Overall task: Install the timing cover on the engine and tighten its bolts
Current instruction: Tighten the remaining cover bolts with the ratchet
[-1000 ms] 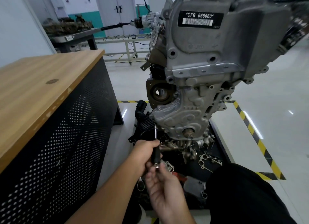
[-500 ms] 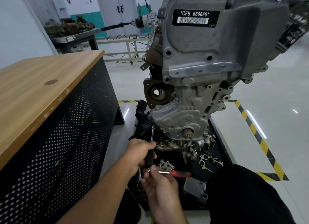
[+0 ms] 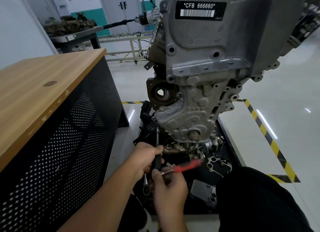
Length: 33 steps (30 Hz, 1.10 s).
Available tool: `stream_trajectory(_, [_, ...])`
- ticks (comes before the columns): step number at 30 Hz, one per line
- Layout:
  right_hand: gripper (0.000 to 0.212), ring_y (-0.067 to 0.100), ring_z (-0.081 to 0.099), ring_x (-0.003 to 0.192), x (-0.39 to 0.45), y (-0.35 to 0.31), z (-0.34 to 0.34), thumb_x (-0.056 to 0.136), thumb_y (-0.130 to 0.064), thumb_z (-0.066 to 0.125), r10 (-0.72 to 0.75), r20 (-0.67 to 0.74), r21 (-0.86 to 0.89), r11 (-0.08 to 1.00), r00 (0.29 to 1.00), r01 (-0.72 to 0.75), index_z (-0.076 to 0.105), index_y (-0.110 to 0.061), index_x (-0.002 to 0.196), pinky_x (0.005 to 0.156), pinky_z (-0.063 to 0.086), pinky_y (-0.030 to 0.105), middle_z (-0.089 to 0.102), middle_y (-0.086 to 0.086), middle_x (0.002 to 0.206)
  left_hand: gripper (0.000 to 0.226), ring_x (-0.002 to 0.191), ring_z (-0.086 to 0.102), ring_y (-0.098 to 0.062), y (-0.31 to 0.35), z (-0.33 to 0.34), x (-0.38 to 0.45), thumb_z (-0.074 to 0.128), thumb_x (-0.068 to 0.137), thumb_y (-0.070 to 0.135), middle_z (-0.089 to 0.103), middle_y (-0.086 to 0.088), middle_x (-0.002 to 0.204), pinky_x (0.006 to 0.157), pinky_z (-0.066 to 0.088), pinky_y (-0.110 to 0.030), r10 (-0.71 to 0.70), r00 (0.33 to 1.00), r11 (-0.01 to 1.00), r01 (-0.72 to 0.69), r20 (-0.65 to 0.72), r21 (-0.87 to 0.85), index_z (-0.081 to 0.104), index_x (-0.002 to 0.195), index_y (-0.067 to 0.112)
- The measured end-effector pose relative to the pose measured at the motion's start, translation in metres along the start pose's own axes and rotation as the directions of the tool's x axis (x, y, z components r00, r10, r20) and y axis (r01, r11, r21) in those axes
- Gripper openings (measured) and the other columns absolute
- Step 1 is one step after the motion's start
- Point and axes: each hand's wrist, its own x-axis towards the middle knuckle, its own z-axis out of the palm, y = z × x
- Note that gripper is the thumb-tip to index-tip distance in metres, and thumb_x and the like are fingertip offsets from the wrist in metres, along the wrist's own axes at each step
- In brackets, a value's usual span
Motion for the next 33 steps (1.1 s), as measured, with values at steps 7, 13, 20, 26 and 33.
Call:
stream_trajectory(7, [0.018, 0.012, 0.058, 0.046, -0.005, -0.015, 0.0, 0.082, -0.005, 0.066, 0.401, 0.38, 0.661, 0.513, 0.834, -0.548, 0.078, 0.007, 0.088, 0.044, 0.052, 0.023, 0.069, 0.022, 0.08, 0.035, 0.031, 0.049, -0.011, 0.013, -0.001, -0.01, 0.068, 0.095, 0.041, 0.075, -0.015, 0.076, 0.033, 0.035, -0.018, -0.101, 0.988, 0.992, 0.109, 0.121, -0.06, 0.068, 0.092, 0.006])
stream_trajectory(13, [0.017, 0.009, 0.069, 0.064, 0.004, 0.001, -0.001, 0.085, -0.009, 0.08, -0.2, 0.05, -0.253, 0.945, 0.979, 0.206, 0.07, -0.022, 0.092, 0.063, 0.056, 0.025, 0.073, -0.003, 0.075, 0.031, 0.051, 0.064, -0.02, 0.002, 0.002, -0.01, 0.076, 0.09, 0.036, 0.07, -0.009, 0.065, 0.055, 0.048, -0.027, 0.039, 0.999, 0.999, -0.039, -0.032, -0.016, 0.069, 0.072, 0.011])
stream_trajectory(20, [0.015, 0.012, 0.057, 0.045, -0.008, -0.014, 0.001, 0.083, -0.004, 0.066, 0.418, 0.41, 0.67, 0.465, 0.81, -0.579, 0.074, 0.007, 0.086, 0.044, 0.052, 0.022, 0.068, 0.02, 0.076, 0.024, 0.042, 0.06, -0.017, 0.013, 0.0, -0.014, 0.075, 0.09, 0.033, 0.073, -0.012, 0.068, 0.038, 0.036, -0.018, -0.046, 0.998, 0.997, 0.048, 0.043, -0.057, 0.068, 0.085, 0.01])
stream_trajectory(26, [0.013, 0.008, 0.068, 0.062, 0.001, -0.004, 0.0, 0.09, -0.005, 0.074, -0.131, 0.039, -0.089, 0.987, 0.991, 0.134, 0.068, -0.015, 0.094, 0.059, 0.053, 0.02, 0.072, -0.005, 0.073, 0.025, 0.052, 0.064, -0.023, 0.0, 0.004, -0.012, 0.077, 0.088, 0.022, 0.07, -0.015, 0.064, 0.054, 0.049, -0.031, 0.11, 0.993, 0.994, -0.111, -0.044, -0.021, 0.068, 0.071, 0.006])
stream_trajectory(33, [0.017, 0.016, 0.064, 0.051, -0.006, -0.023, 0.004, 0.085, -0.004, 0.068, 0.366, 0.304, 0.614, 0.631, 0.88, -0.475, 0.066, 0.007, 0.098, 0.051, 0.058, 0.028, 0.066, 0.02, 0.076, 0.02, 0.034, 0.049, -0.016, 0.018, -0.002, -0.014, 0.073, 0.088, 0.027, 0.072, -0.011, 0.066, 0.035, 0.032, -0.016, -0.067, 0.997, 0.995, 0.069, 0.037, -0.067, 0.066, 0.091, 0.009])
